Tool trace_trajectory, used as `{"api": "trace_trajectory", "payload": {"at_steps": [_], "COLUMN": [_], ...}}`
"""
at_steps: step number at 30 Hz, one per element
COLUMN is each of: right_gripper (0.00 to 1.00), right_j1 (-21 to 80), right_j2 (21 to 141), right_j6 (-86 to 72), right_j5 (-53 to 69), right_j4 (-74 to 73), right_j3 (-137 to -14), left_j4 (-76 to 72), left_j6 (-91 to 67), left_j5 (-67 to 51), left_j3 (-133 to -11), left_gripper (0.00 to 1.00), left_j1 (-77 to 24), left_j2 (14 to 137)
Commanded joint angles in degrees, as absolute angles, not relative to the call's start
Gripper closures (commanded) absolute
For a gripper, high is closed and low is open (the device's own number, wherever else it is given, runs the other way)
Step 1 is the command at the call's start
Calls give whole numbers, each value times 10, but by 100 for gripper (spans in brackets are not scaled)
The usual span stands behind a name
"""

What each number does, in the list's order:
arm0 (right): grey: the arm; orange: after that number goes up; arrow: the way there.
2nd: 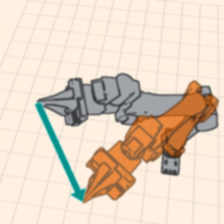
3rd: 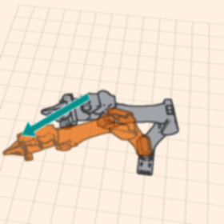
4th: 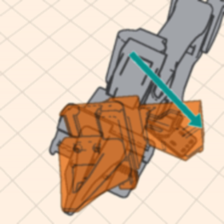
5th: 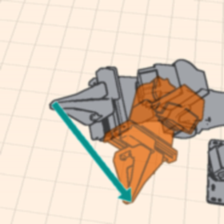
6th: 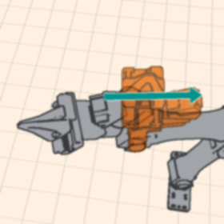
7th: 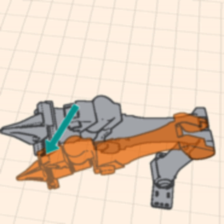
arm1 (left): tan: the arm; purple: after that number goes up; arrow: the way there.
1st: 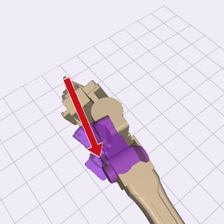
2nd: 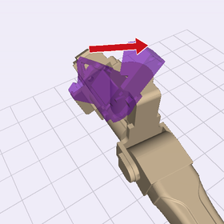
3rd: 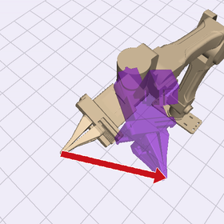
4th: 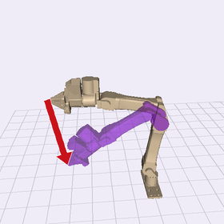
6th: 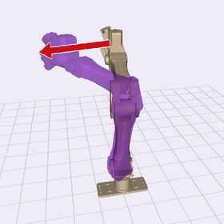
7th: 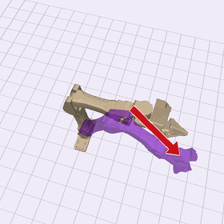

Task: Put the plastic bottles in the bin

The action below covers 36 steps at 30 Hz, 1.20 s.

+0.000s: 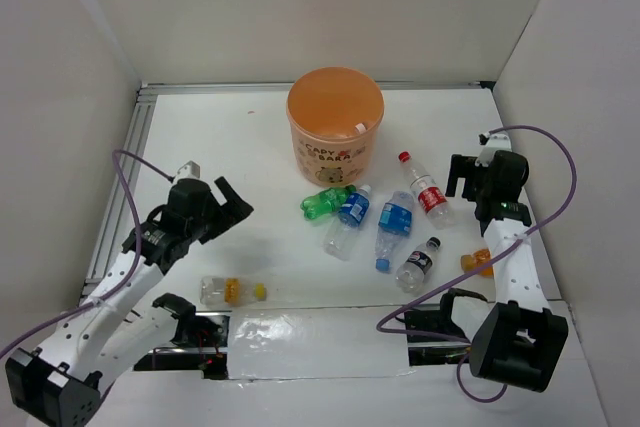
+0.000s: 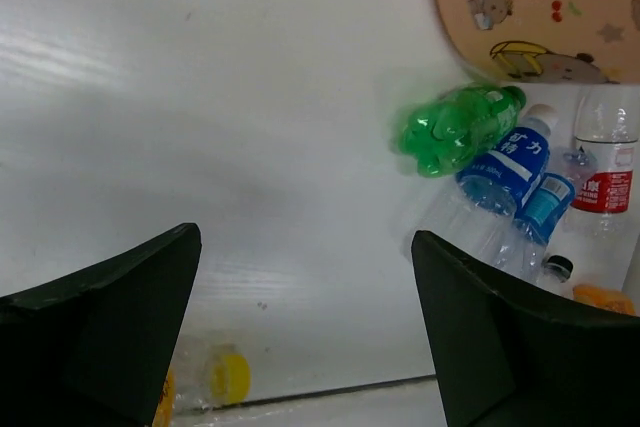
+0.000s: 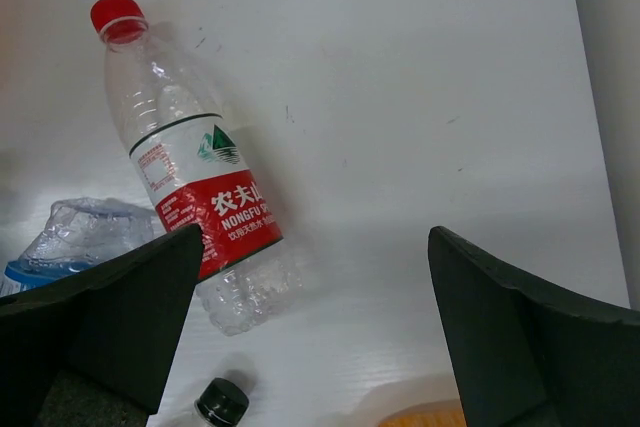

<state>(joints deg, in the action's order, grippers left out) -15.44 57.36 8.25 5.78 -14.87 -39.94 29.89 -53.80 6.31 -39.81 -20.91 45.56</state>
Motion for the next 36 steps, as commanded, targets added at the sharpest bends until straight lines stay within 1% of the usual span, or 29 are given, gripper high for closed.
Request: {"api": "trace_trajectory", "payload": {"at_steps": [1, 6, 7, 9, 11, 13, 14, 16, 17, 18, 19, 21, 23, 25, 27, 32, 36], "right_gripper": [0, 0, 0, 0, 20, 45, 65, 65, 60, 39, 33, 25, 22, 21, 19, 19, 18], "right_j1": [-162, -162, -167, -167, -172, -172, -172, -178, -178, -184, -184, -184, -184, -184, -184, -189, -189], "right_j2": [561, 548, 548, 541, 541, 535, 535, 535, 541, 547, 548, 558, 558, 558, 563, 569, 575], "right_j6": [65, 78, 78, 87, 102, 108, 108, 108, 108, 108, 108, 108, 108, 108, 108, 108, 108], "right_j5": [59, 89, 111, 133, 161, 166, 166, 172, 177, 183, 183, 189, 195, 195, 200, 206, 211], "right_j4": [-142, -137, -137, -142, -142, -148, -148, -148, -148, -153, -153, -153, -153, -153, -158, -158, -158], "right_j3": [-396, -391, -391, -391, -386, -386, -386, -386, -386, -386, -386, -386, -386, -386, -386, -391, -391], "left_j4": [372, 521, 535, 572, 617, 645, 656, 679, 679, 703, 719, 765, 781, 781, 766, 779, 727], "left_j6": [-654, -835, -901, -969, -1040, -1077, -1085, -1135, -1148, -1170, -1206, -1249, -1283, -1316, -1345, -1388, -1402], "left_j5": [121, 203, 214, 244, 265, 272, 272, 254, 254, 244, 230, 225, 213, 193, 199, 191, 201], "left_j3": [-427, -472, -477, -497, -517, -547, -555, -560, -560, -554, -554, -561, -569, -557, -547, -520, -461], "left_gripper": [1, 1, 1, 1, 1, 1, 1, 3, 3, 3, 4, 4, 4, 4, 4, 4, 3], "left_j1": [-272, -368, -386, -433, -469, -475, -483, -489, -494, -504, -510, -537, -558, -574, -587, -592, -580], "left_j2": [455, 506, 513, 535, 553, 583, 591, 617, 625, 633, 650, 666, 678, 679, 670, 670, 670]}}
